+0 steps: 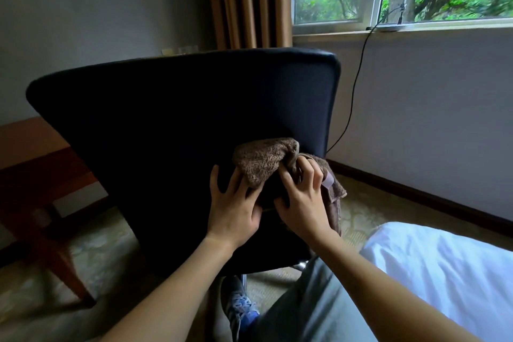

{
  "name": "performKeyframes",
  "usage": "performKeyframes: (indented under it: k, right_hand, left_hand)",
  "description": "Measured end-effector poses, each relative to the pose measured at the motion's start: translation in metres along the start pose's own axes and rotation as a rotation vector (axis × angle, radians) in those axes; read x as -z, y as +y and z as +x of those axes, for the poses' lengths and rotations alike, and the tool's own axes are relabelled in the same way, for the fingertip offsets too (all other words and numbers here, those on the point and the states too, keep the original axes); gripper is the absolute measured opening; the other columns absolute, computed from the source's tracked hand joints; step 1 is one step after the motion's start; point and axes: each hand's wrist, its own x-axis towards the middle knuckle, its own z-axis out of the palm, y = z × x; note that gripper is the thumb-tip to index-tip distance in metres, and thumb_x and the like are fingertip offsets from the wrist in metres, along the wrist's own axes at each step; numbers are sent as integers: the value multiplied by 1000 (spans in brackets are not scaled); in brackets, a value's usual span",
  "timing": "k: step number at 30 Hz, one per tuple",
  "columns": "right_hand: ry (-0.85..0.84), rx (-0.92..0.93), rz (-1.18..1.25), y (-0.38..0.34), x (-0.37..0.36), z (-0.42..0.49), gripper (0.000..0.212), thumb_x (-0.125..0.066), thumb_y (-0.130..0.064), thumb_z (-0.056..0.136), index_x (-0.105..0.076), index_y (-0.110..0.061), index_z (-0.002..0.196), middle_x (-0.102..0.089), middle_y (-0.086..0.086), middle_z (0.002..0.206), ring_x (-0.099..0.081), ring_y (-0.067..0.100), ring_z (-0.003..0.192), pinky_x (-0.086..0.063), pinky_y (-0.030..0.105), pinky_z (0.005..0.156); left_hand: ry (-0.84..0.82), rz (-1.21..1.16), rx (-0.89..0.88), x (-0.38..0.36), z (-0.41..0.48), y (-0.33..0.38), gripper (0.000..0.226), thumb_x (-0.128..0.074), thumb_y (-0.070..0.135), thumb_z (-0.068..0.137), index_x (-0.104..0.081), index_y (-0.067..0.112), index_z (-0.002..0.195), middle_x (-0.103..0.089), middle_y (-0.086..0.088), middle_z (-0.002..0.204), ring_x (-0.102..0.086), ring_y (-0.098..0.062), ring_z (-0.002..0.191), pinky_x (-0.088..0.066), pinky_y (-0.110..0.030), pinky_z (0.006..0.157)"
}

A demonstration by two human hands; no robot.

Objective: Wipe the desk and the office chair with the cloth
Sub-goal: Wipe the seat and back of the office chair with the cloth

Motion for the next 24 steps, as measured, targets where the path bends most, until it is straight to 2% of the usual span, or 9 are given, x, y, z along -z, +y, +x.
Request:
performKeyframes:
  k: [7,10,15,19,21,24]
  right_hand:
    - [-22,-15,-18,1,-1,-1,74,-72,-15,72,-47,-15,142,-32,19,146,-30,42,137,-18,45,121]
    - [-36,-6,-3,1,4,0,79,-75,-10,70,-47,-12,144,-33,17,146,-31,39,136,-11,35,123]
    - [-46,52,37,10,18,3,83,-75,4,67,-45,-8,144,-35,13,144,-34,34,132,-14,32,122]
    - [24,39,90,14,30,8,68,-60,3,77,-46,-3,143,-38,13,138,-38,32,130,-16,27,121]
    - [51,-2,95,15,36,13,60,-49,-8,84,-44,-5,143,-37,11,139,-35,29,131,-20,29,119]
    - [80,-97,119,19,46,25,60,-47,-12,85,-44,-9,145,-36,11,145,-33,27,132,-30,38,114]
  left_hand:
    - [-9,-1,16,2,0,2,73,-74,26,67,-59,22,139,-59,-8,133,-44,-33,132,-14,-69,115]
    - [-9,13,9,6,1,4,76,-73,28,68,-56,21,141,-56,-10,137,-44,-33,134,-16,-70,115]
    - [3,13,-34,10,0,7,75,-76,32,69,-57,19,140,-54,-11,136,-46,-34,133,-18,-69,115]
    - [20,13,-86,18,17,16,72,-73,32,68,-58,19,138,-54,-12,138,-44,-35,135,-11,-66,118]
    - [15,31,-120,24,30,23,70,-69,34,69,-60,18,136,-55,-12,137,-41,-36,135,-8,-65,119]
    - [27,41,-144,35,53,32,69,-69,35,70,-60,17,136,-56,-12,138,-36,-34,138,-3,-63,120]
